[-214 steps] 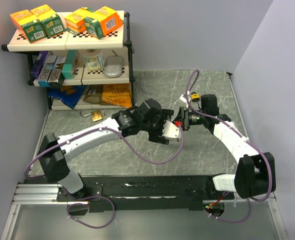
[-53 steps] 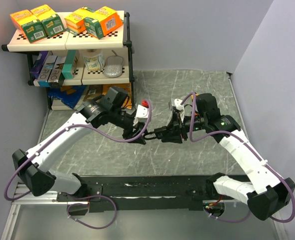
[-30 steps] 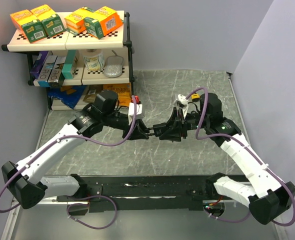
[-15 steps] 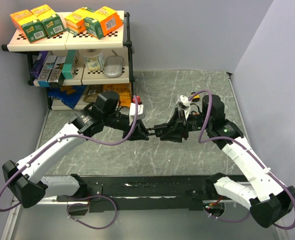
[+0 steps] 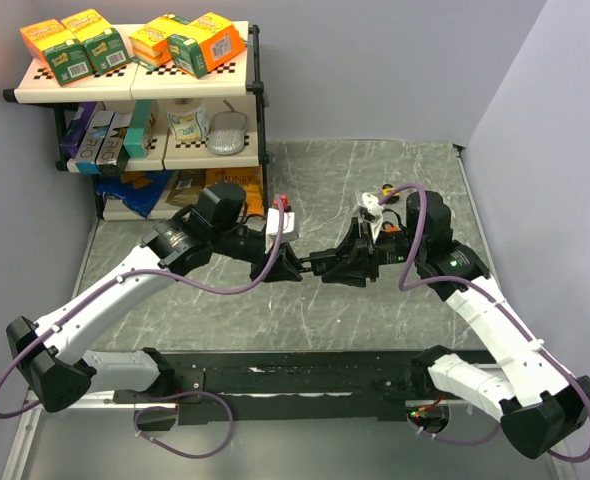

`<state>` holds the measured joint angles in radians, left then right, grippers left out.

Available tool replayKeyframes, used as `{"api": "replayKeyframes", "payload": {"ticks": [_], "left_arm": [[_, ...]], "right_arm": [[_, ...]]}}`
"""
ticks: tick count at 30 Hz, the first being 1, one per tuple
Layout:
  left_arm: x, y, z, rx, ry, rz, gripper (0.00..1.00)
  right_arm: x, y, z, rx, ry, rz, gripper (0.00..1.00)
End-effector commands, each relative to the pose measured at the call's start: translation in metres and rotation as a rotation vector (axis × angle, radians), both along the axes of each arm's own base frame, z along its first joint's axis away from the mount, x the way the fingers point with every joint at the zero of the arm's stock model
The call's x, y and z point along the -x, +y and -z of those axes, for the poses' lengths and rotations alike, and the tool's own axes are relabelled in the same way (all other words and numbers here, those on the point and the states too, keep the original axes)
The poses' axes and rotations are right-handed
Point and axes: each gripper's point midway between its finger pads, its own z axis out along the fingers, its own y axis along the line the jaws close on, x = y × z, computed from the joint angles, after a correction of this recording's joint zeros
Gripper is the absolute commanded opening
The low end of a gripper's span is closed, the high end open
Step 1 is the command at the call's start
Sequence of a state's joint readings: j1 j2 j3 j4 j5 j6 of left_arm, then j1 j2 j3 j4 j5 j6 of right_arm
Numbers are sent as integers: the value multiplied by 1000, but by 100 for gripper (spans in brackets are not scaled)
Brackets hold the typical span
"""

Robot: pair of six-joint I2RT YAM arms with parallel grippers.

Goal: Lock with the key
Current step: Lock the lock.

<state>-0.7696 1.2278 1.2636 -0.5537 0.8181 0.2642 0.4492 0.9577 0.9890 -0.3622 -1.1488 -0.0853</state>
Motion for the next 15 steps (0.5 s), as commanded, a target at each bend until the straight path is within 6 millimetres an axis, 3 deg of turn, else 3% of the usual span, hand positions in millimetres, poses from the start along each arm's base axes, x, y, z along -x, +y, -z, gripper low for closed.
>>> {"api": "replayKeyframes", "payload": {"ticks": [1,2,6,7,8,9,11,15], "left_arm": [[-3,-1,-9,0,-31,-4,24],[-1,-1,-9,0,-22,10,3],[3,-4,-19,28,-22,35,1],[5,-5,-21,31,-16,40,1],[7,-5,-23,35,-14,48,1],[10,-6,-27,43,-12,61,1],[12,-6,-30,45,3,70,1],[16,-9,-44,80,18,81,1]], "right_arm": [[12,-2,-24,-68,-119,-52,0],[13,-2,-22,-65,-115,-54,0],[14,-3,-18,-52,-124,-67,4],[14,-3,-17,-49,-127,-71,10],[14,-3,-17,-45,-131,-76,30],[15,-4,-14,-34,-140,-80,44],[15,-6,-12,-20,-150,-82,62],[14,-9,-3,10,-199,-89,69]]}}
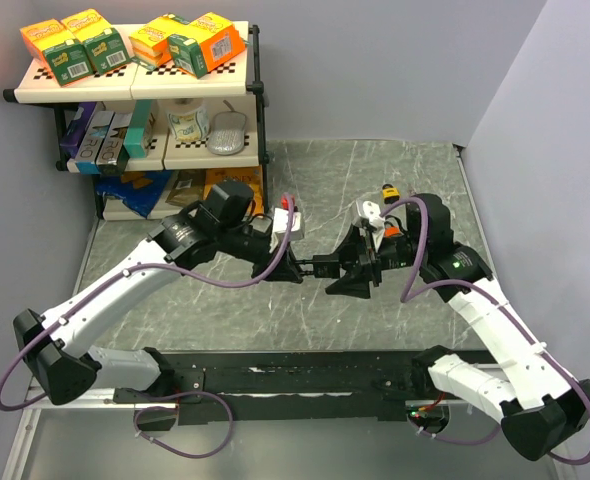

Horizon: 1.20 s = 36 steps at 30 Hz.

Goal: Lock with the key
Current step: Lock the lock.

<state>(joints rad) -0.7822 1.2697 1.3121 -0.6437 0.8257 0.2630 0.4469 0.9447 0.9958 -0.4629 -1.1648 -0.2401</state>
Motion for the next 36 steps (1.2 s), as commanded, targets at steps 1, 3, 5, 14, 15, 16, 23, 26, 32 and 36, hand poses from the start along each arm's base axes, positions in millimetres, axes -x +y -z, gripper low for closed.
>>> {"api": "replayKeyframes", "payload": {"ticks": [1,3,5,14,15,16,23,26,32,36], "left_arm": [[9,-9,-52,144,-41,60,1],[10,-11,-56,154,-36,61,1],[10,-14,-58,158,-34,60,1],[10,-22,-53,139,-27,51,1],[10,-23,-54,140,-25,53,1],[9,-24,-54,141,-27,52,1],[9,-28,-54,139,-15,55,1],[10,-29,-55,146,-21,59,1],[13,-36,-62,178,-42,55,1],[19,-44,-69,214,-60,66,1]], "right_arm": [[7,-3,-8,-9,-120,-54,70],[8,-3,-5,-7,-122,-66,70],[7,-2,-5,-7,-107,-72,68],[2,2,-11,-17,-100,-73,54],[2,2,-11,-18,-101,-73,49],[3,2,-10,-17,-99,-74,47],[7,6,-12,-19,-105,-93,33],[8,9,-12,-16,-100,-102,23],[11,14,-15,-37,-45,-131,0],[11,18,-15,-43,-18,-138,0]]}}
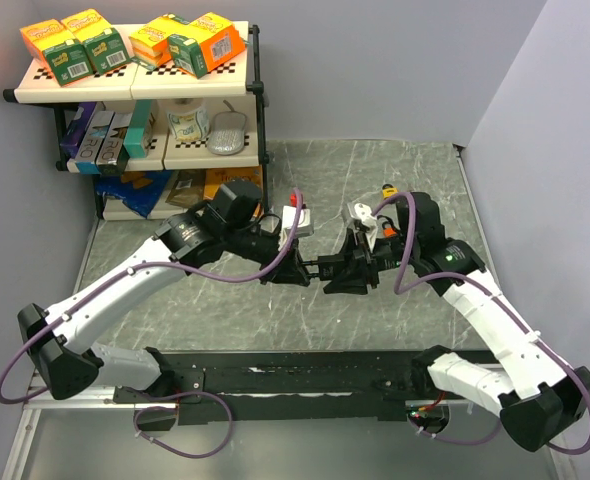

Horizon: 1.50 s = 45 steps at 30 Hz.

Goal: Lock with the key
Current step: Lock the lock.

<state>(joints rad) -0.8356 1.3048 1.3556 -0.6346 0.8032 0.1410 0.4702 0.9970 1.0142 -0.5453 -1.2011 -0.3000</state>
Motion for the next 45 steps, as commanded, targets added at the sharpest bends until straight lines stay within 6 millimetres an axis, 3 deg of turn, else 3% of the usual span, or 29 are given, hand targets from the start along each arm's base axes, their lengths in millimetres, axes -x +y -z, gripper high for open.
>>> {"api": "replayKeyframes", "payload": {"ticks": [1,17,24,39,45], "left_arm": [[7,-31,-62,232,-154,62,1],[22,-68,-70,305,-129,144,1],[16,-81,-76,338,-142,136,1],[21,-92,-89,406,-139,169,1],[25,-90,-85,384,-130,177,1]], "right_arm": [[3,15,-29,-85,-66,-73,0],[6,37,-17,-74,-53,-116,0],[9,46,-11,-74,-36,-129,0],[10,60,-24,-180,-44,-132,0],[17,56,-16,-151,-65,-157,0]]}}
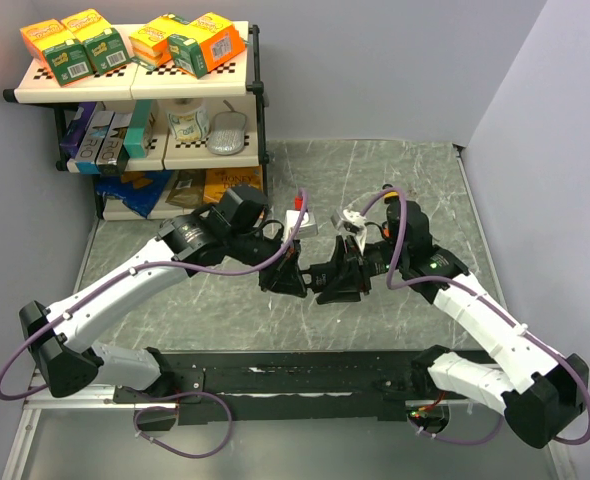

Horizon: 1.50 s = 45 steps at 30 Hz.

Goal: Lock with the key
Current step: Lock the lock.

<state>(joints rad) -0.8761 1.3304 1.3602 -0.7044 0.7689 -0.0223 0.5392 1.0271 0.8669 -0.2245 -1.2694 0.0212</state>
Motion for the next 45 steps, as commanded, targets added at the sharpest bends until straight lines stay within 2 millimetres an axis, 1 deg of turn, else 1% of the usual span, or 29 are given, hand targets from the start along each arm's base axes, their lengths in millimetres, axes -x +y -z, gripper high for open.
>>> {"api": "replayKeyframes", "payload": {"ticks": [1,2,3,4,5,6,7,9,10,11,12,13,14,15,16,17,18,19,21,24,25,26,27,29,32,33,38,42,45], "left_arm": [[7,-86,-99,497,-322,202,1],[8,-80,-96,485,-323,197,1],[7,-75,-88,459,-338,194,1],[6,-70,-85,447,-339,187,1],[3,-61,-79,431,-339,170,1],[2,-55,-72,406,-331,171,1],[2,-48,-67,386,-329,171,1],[-7,-35,-58,352,-362,157,1],[-8,-27,-49,316,-345,152,1],[-14,-20,-48,306,-358,133,1],[-16,-15,-45,296,-378,133,1],[-15,-10,-40,272,-373,136,1],[-15,-7,-40,262,-395,137,1],[-15,-5,-38,255,-416,150,1],[-15,-4,-37,248,-417,147,1],[-13,-2,-36,239,-410,154,1],[-12,-2,-36,240,-409,159,1],[-13,-2,-36,240,-406,156,1],[-14,-3,-35,241,-402,149,1],[-16,-6,-35,246,-400,139,1],[-16,-6,-37,250,-399,134,1],[-17,-7,-37,250,-391,130,1],[-17,-8,-37,254,-394,129,1],[-18,-8,-35,251,-387,128,1],[-18,-9,-31,243,-382,128,1],[-18,-8,-29,238,-379,129,1],[-18,-9,-23,226,-368,131,1],[-19,-9,-20,220,-365,133,1],[-20,-11,-20,218,-361,134,1]], "right_arm": [[2,34,-31,-116,-264,-63,0],[3,30,-31,-107,-270,-59,0],[-1,26,-29,-99,-300,-47,0],[0,20,-25,-60,-269,-36,0],[0,14,-26,-52,-281,-22,2],[-3,9,-25,-47,-306,-13,9],[-8,-3,-23,-14,-275,24,27],[-14,-16,-24,0,-301,59,50],[-24,-25,-28,10,-317,106,66],[-21,-35,-22,51,-280,129,71],[-26,-41,-21,65,-323,143,75],[-29,-47,-27,75,-352,162,77],[-30,-59,-20,123,-295,196,78],[-33,-64,-20,130,-336,195,78],[-33,-68,-25,137,-342,203,78],[-36,-72,-25,149,-334,213,78],[-30,-75,-22,165,-319,196,78],[-30,-75,-25,169,-326,195,77],[-26,-76,-24,174,-320,182,76],[-27,-78,-24,184,-331,191,69],[-27,-78,-22,184,-332,194,64],[-26,-78,-21,184,-327,196,61],[-29,-77,-21,177,-333,200,56],[-27,-76,-24,167,-328,205,54],[-27,-74,-26,158,-332,211,57],[-27,-74,-28,154,-339,212,61],[-26,-72,-34,142,-338,205,66],[-25,-70,-36,138,-343,198,67],[-26,-69,-35,142,-347,193,63]]}}
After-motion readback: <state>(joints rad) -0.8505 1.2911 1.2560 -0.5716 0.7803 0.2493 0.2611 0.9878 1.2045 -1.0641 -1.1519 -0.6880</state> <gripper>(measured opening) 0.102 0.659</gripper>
